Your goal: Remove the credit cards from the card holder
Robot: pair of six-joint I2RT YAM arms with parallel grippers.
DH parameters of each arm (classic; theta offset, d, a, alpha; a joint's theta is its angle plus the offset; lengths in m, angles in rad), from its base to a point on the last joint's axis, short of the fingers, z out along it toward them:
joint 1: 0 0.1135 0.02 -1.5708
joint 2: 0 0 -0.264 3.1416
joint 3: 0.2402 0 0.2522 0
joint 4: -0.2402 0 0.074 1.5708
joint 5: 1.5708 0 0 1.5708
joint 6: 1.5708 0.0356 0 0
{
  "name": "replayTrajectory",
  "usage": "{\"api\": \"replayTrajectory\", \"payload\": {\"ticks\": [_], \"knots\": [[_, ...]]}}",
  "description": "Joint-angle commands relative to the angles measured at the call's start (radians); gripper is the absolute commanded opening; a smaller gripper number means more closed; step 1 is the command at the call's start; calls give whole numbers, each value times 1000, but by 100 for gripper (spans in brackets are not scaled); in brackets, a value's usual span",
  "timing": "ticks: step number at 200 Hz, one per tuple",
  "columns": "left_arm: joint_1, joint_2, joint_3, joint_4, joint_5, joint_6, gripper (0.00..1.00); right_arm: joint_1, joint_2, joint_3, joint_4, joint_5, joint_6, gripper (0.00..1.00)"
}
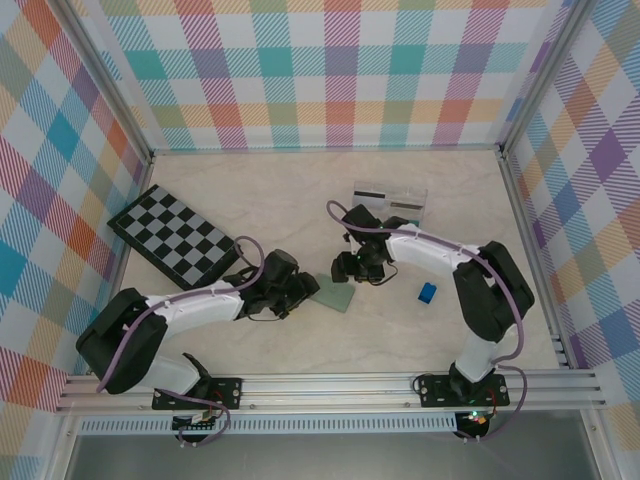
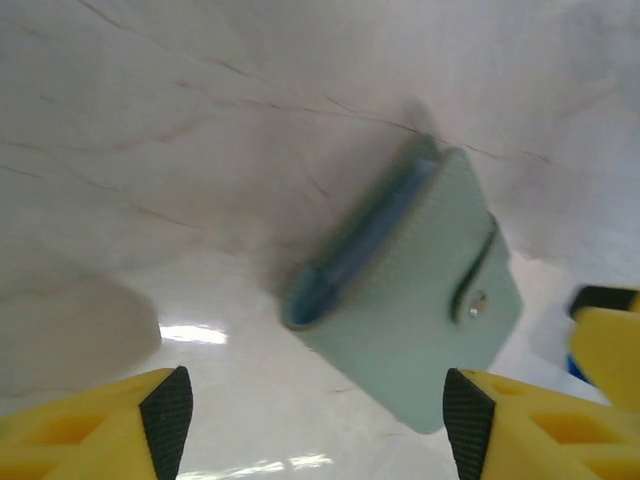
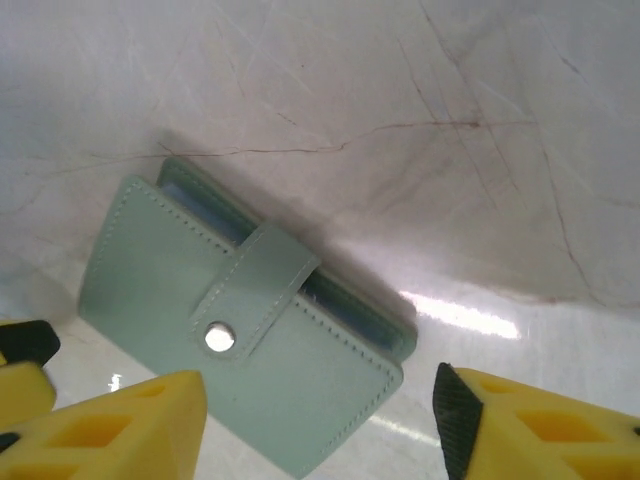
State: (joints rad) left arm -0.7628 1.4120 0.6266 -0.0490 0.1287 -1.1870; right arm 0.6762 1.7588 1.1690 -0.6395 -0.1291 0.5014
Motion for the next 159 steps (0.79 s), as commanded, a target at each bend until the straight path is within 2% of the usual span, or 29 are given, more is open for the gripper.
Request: {"api": "replayTrajectory", "payload": {"ticks": [1,17,43,62,95,159], "knots": [[-27,42,-26,158,16,-79,64,0,54,40,-4,-20,-39,55],[-32,69,-27,202,30,-95,61,0,74,44,-12,-48,-40,49],[-36,98,-19,215,31,-97,55,0,58,4,-8,-87,-18,46],[-35,113,-16,217,21,-91,49,0,39,-36,15,-156,16,44],[-30,146,-5,222,15,-70,47,0,12,-109,104,-285,85,41],[-26,145,-45,341,77,-47,47,0,40,-76,63,-233,58,38]]}}
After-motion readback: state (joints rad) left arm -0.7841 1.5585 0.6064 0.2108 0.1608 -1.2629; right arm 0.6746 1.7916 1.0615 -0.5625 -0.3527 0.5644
